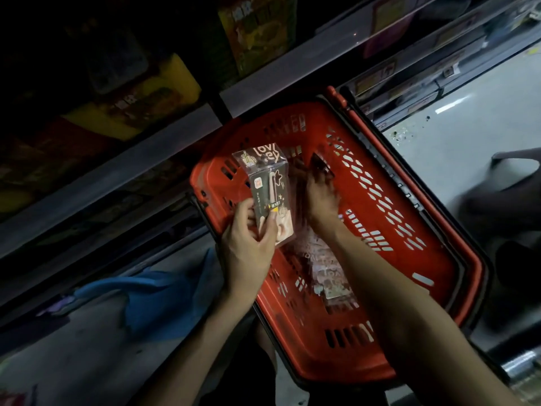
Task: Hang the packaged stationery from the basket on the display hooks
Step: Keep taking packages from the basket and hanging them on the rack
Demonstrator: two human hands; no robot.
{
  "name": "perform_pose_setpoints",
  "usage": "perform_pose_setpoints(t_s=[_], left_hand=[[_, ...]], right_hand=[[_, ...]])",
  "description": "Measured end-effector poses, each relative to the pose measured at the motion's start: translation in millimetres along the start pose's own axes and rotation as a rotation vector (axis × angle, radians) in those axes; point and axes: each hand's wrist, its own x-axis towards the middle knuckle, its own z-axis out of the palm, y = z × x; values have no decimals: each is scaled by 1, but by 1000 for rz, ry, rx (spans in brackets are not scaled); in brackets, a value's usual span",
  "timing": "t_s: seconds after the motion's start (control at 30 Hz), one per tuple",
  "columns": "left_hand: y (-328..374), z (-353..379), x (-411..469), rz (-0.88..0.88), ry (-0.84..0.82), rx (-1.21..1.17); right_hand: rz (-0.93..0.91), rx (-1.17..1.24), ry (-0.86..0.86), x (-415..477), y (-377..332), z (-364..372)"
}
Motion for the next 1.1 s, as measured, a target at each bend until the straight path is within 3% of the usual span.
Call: perform_pose_setpoints(t_s=[0.2, 0.37, 0.47, 0.57, 0.73, 0.83, 0.93, 1.03, 1.1], left_hand=[[-3, 1, 1, 0, 7, -34], [5, -4, 0, -11, 16, -24], [14, -8, 0, -47, -11, -26], [21, -14, 0, -155, -120, -67], [41, -27, 11, -347, -255, -426], [57, -32, 12, -442, -350, -632], [90, -42, 9, -617, -433, -941], [118, -62, 9, -767, -486, -1176], [125, -80, 11, -765, -556, -1245]], right_hand=[[57, 9, 124, 0, 1, -4], [162, 132, 269, -49, 2, -44], [241, 422, 343, -95, 9, -69], [289, 893, 340, -136, 11, -93], [247, 1138, 503, -187, -4, -138], [142, 1064, 668, -207, -18, -154], [-59, 773, 794, -219, -21, -158], [-229, 622, 815, -230, -15, -165], [-255, 610, 803, -239, -9, -176]])
